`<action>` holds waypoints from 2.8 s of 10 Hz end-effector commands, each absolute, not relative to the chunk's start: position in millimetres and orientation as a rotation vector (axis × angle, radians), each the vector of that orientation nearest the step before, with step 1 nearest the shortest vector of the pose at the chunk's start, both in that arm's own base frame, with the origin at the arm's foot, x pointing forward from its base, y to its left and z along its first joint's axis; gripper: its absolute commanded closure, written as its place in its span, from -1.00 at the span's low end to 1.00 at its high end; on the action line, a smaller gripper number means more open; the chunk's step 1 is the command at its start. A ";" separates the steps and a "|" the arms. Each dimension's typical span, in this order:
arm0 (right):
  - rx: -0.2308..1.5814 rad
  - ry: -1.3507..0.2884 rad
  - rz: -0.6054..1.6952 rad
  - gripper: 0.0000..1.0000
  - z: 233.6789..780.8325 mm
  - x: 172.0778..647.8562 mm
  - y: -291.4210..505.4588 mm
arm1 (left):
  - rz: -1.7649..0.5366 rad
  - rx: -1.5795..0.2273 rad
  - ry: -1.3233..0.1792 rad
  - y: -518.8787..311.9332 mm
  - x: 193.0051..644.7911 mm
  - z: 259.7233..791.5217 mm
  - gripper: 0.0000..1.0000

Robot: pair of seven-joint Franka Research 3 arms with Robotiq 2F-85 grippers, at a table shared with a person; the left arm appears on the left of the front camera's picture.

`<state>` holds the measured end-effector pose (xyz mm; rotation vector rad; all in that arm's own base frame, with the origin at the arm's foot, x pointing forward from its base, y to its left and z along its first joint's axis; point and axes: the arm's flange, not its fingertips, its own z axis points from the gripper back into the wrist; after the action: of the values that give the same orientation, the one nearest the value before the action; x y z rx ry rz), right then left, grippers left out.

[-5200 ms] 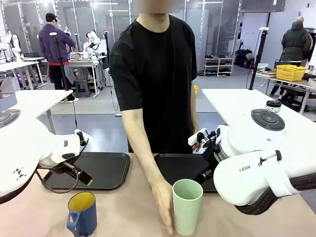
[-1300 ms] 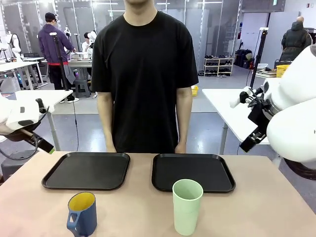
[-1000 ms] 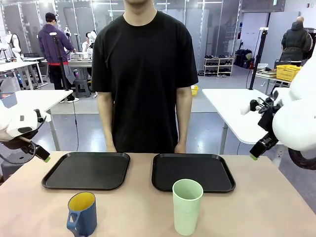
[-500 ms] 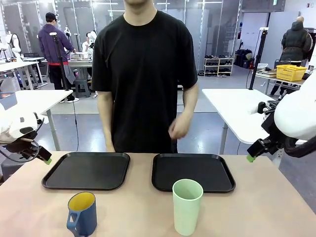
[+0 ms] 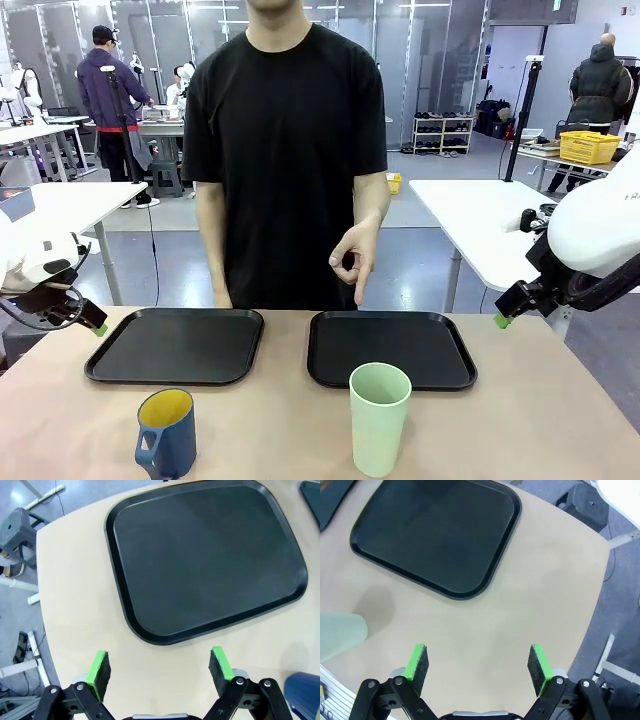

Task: Sort and store the cups by type.
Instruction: Pick up the Reusable plastic cup.

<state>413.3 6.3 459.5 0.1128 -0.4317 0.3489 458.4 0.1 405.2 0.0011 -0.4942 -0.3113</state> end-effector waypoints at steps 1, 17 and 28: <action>0.108 -0.434 0.359 -1.00 460.4 410.2 5.0 | -0.317 0.004 -0.502 1.8 457.4 408.7 -1.00; -0.216 -0.115 1.244 -1.00 486.3 392.1 44.2 | -0.317 0.004 -0.502 1.8 457.4 408.7 -1.00; -0.181 -0.090 1.496 -1.00 473.0 390.4 54.1 | -0.317 0.004 -0.502 1.8 457.4 408.7 -1.00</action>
<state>389.2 53.3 477.9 -0.2267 -0.0984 1.3971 458.2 -0.4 406.2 0.0038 -0.4960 -0.3126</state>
